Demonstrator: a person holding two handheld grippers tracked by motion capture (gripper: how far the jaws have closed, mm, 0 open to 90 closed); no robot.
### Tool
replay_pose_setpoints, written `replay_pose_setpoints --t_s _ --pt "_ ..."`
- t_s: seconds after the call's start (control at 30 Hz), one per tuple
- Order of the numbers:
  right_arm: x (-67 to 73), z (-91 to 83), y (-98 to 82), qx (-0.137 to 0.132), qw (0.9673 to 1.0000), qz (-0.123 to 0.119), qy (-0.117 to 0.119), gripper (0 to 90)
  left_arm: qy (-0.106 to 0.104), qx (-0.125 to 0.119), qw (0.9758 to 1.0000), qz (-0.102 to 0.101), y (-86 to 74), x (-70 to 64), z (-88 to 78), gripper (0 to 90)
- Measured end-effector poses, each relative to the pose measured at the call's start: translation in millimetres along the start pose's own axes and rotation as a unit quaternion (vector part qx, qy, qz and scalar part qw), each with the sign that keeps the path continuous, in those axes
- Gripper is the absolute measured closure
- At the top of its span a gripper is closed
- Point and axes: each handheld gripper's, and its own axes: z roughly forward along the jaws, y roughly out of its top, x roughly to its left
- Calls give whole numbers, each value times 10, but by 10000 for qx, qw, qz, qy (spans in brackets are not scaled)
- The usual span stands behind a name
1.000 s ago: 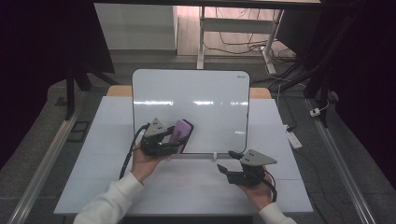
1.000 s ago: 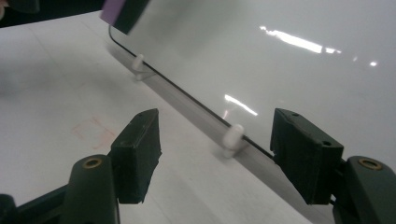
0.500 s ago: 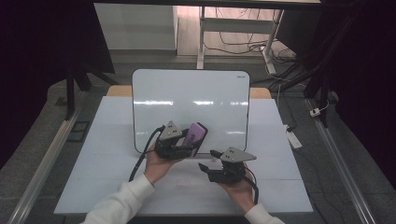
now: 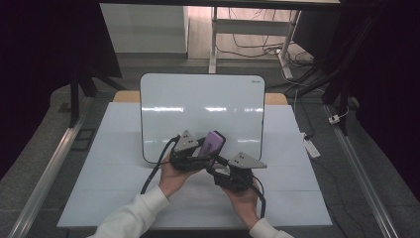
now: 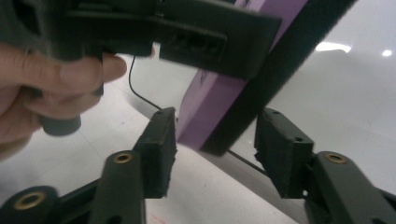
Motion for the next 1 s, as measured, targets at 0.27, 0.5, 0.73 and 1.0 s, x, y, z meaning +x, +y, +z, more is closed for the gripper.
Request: replay_pose_setpoints --t_s 0.27,0.5,0.73,1.0 --pt "-42 -13 6 -6 9999 162 -27 587 34 -50 10000 29 -10 -22 3 410" --pt "-75 -62 38 17 9999 61 -135 648 34 -111 9999 84 -9 -43 -18 403" --pt "-118 -134 109 90 9990 -202 -386 658 104 -256 9995 160 14 -17 -250 317" --pt "-377 -469 385 -136 9952 -183 -954 657 536 187 9984 -35 -329 206 -815 283"
